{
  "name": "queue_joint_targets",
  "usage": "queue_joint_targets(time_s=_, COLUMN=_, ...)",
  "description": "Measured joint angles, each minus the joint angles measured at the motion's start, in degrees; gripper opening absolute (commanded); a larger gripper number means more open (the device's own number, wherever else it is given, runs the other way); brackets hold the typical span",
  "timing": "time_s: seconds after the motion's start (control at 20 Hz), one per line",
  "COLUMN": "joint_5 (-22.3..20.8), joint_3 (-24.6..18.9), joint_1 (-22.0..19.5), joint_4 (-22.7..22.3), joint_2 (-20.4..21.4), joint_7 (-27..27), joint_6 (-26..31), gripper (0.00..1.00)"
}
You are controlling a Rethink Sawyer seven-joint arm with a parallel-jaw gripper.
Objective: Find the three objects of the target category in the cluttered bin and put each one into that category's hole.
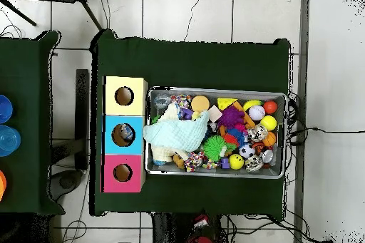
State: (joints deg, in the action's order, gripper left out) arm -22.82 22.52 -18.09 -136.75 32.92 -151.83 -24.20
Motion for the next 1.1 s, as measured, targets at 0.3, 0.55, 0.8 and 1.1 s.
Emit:
queue_joint_targets(time_s=0.3, joint_5=-9.4, joint_3=-0.1, joint_1=-0.6, joint_4=-0.2, joint_2=1.4, joint_7=0.0, joint_6=0.2, gripper=1.0)
queue_joint_targets(time_s=0.55, joint_5=-14.3, joint_3=-0.1, joint_1=0.2, joint_4=-0.3, joint_2=2.2, joint_7=0.0, joint_6=0.2, gripper=1.0)
queue_joint_targets(time_s=0.8, joint_5=-17.0, joint_3=-0.1, joint_1=0.8, joint_4=-0.3, joint_2=2.3, joint_7=0.0, joint_6=0.5, gripper=1.0)
queue_joint_targets(time_s=1.1, joint_5=-17.9, joint_3=-0.1, joint_1=0.8, joint_4=-0.3, joint_2=2.8, joint_7=0.0, joint_6=2.3, gripper=1.0)
